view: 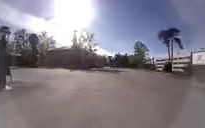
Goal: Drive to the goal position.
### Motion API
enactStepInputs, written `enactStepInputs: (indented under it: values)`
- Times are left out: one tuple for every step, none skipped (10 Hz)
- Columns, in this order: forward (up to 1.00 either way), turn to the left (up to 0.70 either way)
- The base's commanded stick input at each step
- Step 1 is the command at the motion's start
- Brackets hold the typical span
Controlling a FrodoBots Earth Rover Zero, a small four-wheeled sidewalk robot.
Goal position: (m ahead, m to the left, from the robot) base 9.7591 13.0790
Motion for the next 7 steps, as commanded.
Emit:
enactStepInputs:
  values:
    - [1.00, 0.16]
    - [1.00, 0.28]
    - [1.00, 0.39]
    - [1.00, 0.22]
    - [1.00, 0.03]
    - [1.00, 0.10]
    - [1.00, 0.37]
